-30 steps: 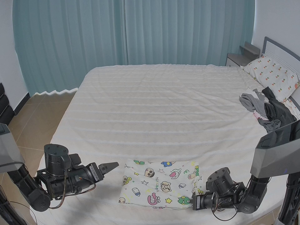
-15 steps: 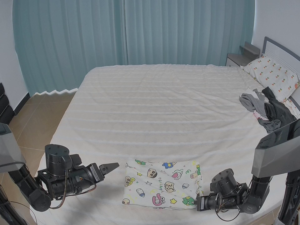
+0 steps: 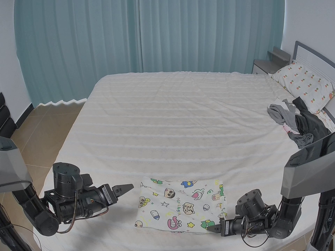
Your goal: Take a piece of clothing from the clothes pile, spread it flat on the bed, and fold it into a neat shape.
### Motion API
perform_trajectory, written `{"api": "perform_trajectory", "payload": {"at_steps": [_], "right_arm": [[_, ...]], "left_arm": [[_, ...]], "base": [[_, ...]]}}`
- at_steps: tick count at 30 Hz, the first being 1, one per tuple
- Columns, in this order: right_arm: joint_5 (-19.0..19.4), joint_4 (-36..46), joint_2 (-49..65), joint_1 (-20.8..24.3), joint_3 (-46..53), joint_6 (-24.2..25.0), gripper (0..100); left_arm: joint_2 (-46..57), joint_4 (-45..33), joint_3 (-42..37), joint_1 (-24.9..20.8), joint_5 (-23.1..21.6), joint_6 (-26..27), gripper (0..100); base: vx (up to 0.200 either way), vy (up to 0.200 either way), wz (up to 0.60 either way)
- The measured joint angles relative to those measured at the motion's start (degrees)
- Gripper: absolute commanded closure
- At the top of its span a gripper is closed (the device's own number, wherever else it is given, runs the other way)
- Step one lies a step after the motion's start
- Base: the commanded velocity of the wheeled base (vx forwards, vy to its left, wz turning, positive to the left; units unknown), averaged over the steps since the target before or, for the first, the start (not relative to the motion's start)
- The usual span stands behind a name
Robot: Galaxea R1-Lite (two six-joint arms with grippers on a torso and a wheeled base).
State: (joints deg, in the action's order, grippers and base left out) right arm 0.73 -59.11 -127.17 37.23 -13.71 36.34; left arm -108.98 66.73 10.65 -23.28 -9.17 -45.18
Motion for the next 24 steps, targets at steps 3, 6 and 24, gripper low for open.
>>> {"api": "perform_trajectory", "payload": {"at_steps": [3, 6, 24], "right_arm": [[-0.1, -0.7, 0.1, -1.1, 0.0, -0.1, 0], [-0.2, -1.4, 0.0, -2.7, -0.4, -0.3, 0], [-3.9, -1.9, -9.3, -7.8, -12.6, -3.4, 0]], "left_arm": [[-1.5, 1.3, 0.0, 0.0, -0.2, 1.3, 0], [-3.2, 2.3, 0.0, 0.1, -0.7, 3.5, 0], [-30.0, 9.3, 12.9, 0.7, -0.7, 29.4, 0]], "base": [[0.0, 0.0, 0.0], [0.0, 0.0, 0.0], [0.0, 0.0, 0.0]]}}
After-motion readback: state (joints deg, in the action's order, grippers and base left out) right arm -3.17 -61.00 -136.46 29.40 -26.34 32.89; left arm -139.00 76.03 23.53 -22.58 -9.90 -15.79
